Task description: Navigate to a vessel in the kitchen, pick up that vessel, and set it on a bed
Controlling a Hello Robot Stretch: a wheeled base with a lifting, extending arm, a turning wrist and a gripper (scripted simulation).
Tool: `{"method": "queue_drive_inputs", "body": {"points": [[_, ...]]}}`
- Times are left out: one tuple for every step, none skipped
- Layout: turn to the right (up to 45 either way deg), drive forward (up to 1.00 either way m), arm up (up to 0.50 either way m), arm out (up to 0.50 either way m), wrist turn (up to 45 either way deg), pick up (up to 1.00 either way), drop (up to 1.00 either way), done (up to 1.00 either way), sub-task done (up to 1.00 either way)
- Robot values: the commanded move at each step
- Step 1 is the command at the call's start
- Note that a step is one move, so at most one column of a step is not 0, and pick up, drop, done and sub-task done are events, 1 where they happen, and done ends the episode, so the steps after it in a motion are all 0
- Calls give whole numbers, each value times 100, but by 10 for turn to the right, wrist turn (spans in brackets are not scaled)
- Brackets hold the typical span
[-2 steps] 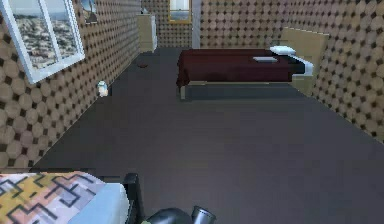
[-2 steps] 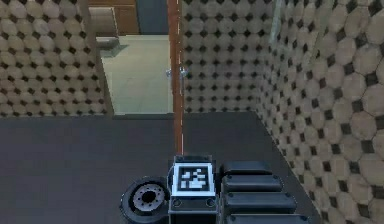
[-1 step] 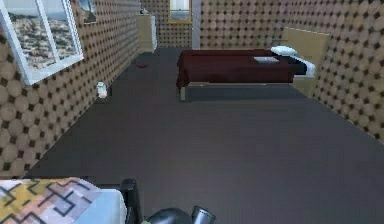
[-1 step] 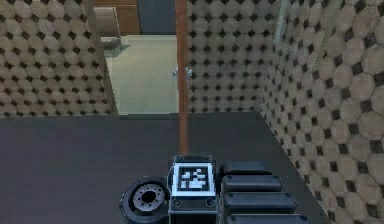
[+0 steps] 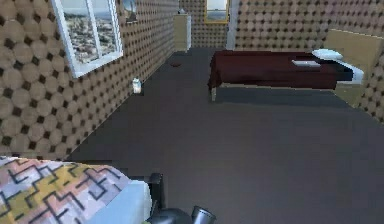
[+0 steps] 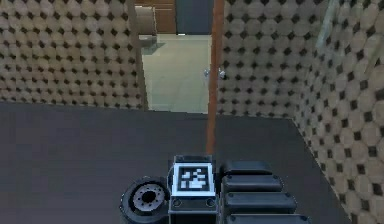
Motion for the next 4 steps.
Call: {"method": "queue_drive_inputs", "body": {"points": [[150,0,0,0,0,0,0,0,0],[-210,0,0,0,0,0,0,0,0],[120,0,0,0,0,0,0,0,0],[-450,0,0,0,0,0,0,0,0]]}}
